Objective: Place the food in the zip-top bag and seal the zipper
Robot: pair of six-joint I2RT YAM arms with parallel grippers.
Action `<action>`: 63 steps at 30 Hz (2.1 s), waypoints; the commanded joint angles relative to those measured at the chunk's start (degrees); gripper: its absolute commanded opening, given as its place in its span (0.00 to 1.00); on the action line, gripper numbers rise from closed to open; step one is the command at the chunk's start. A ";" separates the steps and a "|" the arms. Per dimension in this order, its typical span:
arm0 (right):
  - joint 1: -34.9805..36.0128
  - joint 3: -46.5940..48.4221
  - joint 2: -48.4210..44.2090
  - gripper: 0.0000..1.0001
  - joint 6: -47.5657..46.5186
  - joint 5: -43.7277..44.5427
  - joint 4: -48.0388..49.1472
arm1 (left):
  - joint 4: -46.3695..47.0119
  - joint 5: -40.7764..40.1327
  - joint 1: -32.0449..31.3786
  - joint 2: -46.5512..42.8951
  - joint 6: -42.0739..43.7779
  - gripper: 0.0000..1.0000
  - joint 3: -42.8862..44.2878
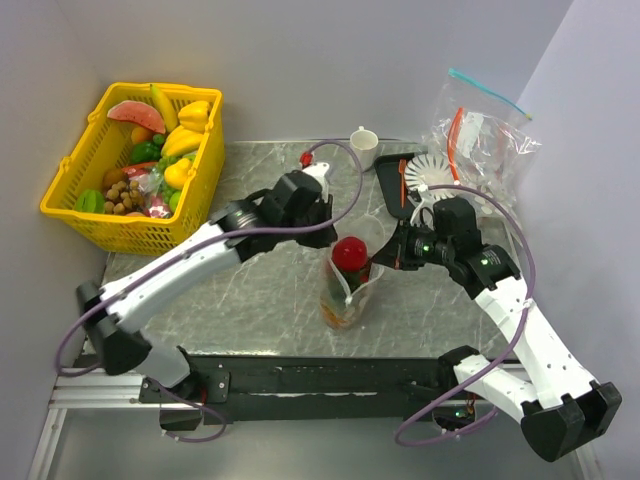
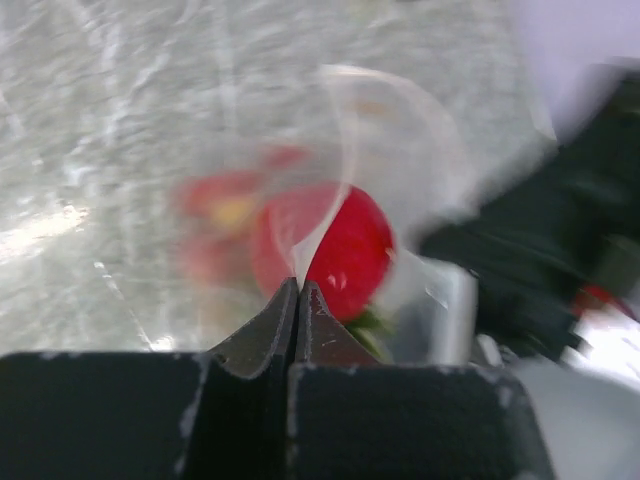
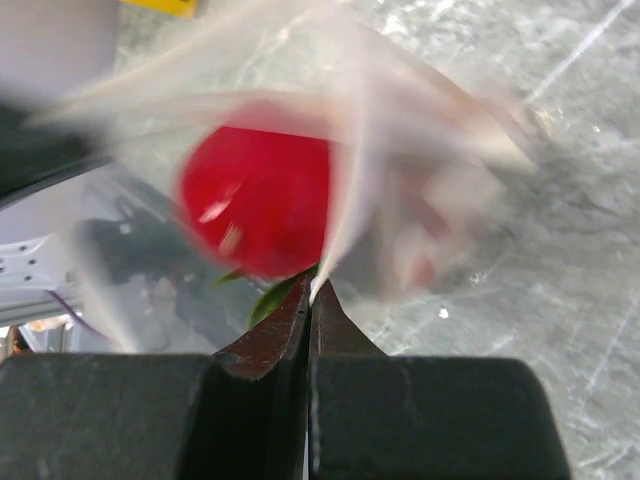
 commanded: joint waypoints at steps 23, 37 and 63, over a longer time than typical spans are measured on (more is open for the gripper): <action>-0.38 1.24 0.71 0.00 3.11 1.54 1.92 | 14.58 9.05 2.48 -9.74 -0.02 0.01 -15.03; -0.21 3.34 0.11 0.00 4.96 -0.65 2.10 | 13.52 12.39 5.55 -8.59 2.35 0.01 -11.78; 8.85 2.11 4.85 0.00 11.91 1.18 11.24 | 27.33 26.47 5.56 -0.50 -3.54 0.07 -12.66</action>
